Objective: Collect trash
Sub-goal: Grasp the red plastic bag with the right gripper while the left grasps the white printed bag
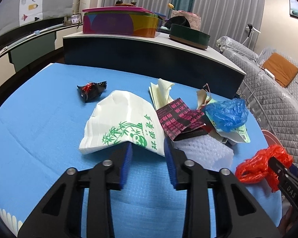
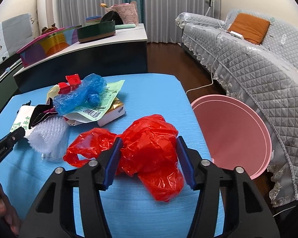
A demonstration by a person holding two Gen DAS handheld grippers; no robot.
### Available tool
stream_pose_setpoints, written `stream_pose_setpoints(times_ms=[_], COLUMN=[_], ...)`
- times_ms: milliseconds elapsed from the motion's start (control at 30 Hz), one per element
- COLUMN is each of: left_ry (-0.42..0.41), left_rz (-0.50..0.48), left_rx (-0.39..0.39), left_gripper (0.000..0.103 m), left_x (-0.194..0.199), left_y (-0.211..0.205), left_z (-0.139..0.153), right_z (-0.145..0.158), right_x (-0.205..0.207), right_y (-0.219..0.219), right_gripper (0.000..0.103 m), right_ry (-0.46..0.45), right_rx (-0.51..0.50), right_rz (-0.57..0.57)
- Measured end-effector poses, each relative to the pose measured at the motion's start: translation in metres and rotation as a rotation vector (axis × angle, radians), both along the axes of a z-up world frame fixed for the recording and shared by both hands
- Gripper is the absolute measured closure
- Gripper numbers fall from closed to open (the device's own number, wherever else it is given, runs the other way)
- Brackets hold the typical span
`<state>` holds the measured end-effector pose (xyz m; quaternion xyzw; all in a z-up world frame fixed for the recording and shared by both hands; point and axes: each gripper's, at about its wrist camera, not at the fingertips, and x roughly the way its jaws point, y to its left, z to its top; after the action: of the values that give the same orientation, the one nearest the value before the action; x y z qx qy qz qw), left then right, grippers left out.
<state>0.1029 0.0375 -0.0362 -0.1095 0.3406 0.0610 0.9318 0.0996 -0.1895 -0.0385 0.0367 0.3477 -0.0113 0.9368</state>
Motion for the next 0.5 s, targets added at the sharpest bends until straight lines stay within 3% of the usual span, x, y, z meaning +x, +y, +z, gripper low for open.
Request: stream_pose_setpoints(times_ms=[33, 267, 500], left_ry=[0.002, -0.028, -0.085], left_rz=[0.002, -0.001, -0.011], left_rx=[0.004, 0.041, 0.076], left_gripper=[0.085, 0.098, 0.099], left_x=[0.000, -0.005, -0.015], left_y=[0.000, -0.003, -0.006], left_z=[0.001, 0.010, 0.026], right_z=[0.000, 0.007, 0.022], right_x=[0.000, -0.006, -0.016], right_y=[0.000, -0.001, -0.002], right_gripper=[0.050, 0.060, 0.063], right_ry=[-0.001, -0.037, -0.099], right_rx=[-0.001, -0.007, -0.023], right_rz=[0.002, 0.003, 0.000])
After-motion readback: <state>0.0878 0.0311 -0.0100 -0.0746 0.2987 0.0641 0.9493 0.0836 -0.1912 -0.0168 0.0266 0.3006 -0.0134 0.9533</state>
